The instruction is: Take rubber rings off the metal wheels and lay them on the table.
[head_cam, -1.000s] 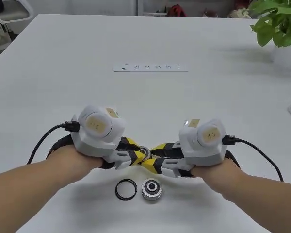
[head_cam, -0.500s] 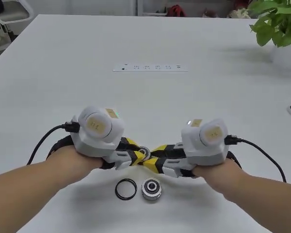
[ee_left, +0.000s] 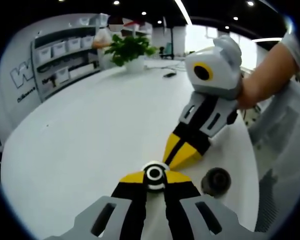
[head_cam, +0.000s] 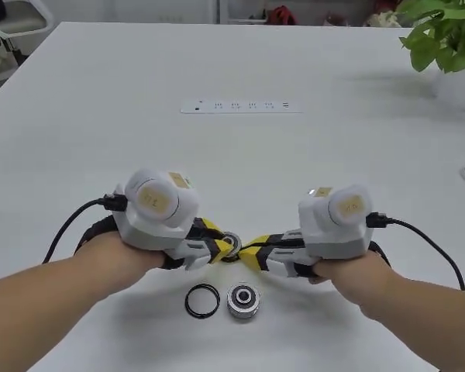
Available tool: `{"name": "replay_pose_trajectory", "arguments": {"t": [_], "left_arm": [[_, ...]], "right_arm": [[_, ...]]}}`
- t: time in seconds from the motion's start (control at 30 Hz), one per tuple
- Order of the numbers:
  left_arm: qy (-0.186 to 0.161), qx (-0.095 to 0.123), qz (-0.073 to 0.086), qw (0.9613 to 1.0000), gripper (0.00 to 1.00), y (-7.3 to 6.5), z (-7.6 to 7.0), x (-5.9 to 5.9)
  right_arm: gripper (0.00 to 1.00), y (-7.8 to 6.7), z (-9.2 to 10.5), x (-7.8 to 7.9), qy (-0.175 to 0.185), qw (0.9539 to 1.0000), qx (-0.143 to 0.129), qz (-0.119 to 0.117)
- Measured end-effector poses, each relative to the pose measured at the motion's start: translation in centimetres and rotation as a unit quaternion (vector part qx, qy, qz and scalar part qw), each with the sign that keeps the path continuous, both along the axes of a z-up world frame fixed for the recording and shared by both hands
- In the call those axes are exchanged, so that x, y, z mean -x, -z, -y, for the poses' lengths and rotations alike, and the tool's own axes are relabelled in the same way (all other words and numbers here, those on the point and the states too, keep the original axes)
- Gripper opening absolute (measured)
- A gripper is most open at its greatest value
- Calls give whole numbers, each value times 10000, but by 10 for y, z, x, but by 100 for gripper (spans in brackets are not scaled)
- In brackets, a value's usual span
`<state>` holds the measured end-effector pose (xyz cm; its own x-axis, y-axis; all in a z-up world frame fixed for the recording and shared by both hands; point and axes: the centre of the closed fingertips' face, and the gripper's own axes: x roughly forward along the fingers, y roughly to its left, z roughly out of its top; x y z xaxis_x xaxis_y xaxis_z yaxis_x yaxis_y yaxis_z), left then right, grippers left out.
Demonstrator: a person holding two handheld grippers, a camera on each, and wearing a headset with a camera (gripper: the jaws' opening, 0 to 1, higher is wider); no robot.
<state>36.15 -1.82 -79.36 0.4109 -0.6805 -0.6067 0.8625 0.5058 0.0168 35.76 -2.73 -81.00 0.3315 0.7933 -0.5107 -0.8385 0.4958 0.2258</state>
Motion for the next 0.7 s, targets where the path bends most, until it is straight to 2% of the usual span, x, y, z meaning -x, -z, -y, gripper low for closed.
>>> {"name": "replay_pose_trajectory", "arguments": {"t": [0.2, 0.43, 0.63, 0.7], "left_arm": [[4, -17, 42, 10000, 13, 1, 0, -1], [0, -15, 65, 10000, 13, 0, 0, -1], [3, -33, 83, 10000, 13, 1, -1, -1], [1, -37, 86, 10000, 13, 1, -1, -1]], "right_arm": [[0, 0, 3, -1, 230, 9989, -244, -334], [0, -1, 4, -1, 315, 9977, -358, -485], [0, -6, 8, -5, 503, 9945, -627, -675], [0, -6, 7, -4, 514, 9942, -642, -696]]}}
